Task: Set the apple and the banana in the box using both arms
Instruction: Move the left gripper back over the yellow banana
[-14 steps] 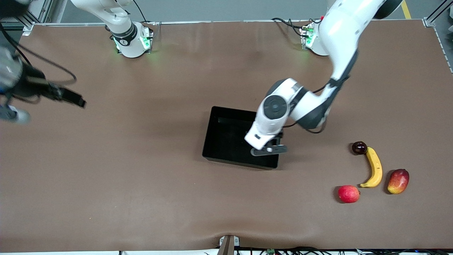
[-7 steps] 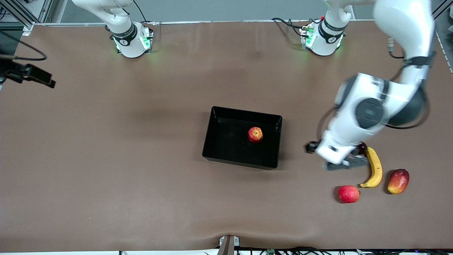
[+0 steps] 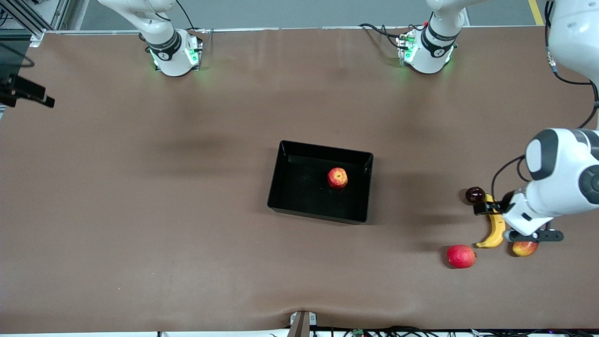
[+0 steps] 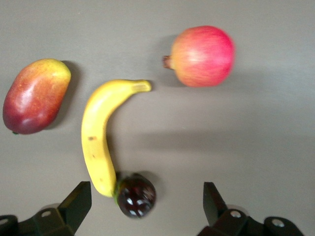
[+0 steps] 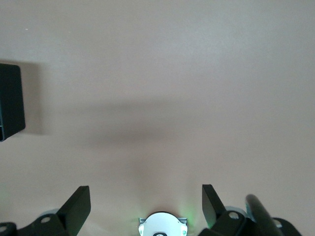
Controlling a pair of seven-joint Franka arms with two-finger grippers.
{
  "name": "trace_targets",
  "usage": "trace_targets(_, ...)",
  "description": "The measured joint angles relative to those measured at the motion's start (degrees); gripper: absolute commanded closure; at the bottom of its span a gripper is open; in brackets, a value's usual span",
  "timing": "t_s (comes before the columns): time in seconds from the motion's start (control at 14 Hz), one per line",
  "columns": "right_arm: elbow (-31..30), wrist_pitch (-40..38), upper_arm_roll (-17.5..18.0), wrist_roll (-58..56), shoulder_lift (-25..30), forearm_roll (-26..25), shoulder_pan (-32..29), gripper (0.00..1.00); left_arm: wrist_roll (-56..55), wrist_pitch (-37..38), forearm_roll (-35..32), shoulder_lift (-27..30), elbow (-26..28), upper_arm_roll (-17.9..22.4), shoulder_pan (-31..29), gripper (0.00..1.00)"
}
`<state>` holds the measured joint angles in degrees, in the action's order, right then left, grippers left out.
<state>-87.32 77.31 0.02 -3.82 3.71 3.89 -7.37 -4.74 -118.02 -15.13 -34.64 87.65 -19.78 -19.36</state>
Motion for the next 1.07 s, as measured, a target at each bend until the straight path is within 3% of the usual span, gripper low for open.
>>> trace_targets(0.29, -0.4, 1.7, 0.6, 0.0, 2.7, 0.0, 0.7, 0.00, 0.0, -6.7, -7.7, -5.5, 0.1, 0.1, -1.9, 0.11)
trace_targets(0.79, -2.5, 2.6, 0.7, 0.1, 2.5, -0.1, 4.0, 0.00, 0.0, -11.1, -8.2, -9.7, 0.1, 2.6, -2.8, 0.26)
trace_targets(0.93, -2.5, 2.8, 0.4, 0.1, 2.5, -0.3, 3.9, 0.00, 0.0, -11.4, -8.2, -10.4, 0.1, 3.2, -2.9, 0.44)
trace_targets(1.07, -2.5, 2.8, 0.4, 0.1, 2.5, -0.5, 3.9, 0.00, 0.0, -11.9, -8.2, -11.0, 0.1, 3.6, -2.9, 0.72)
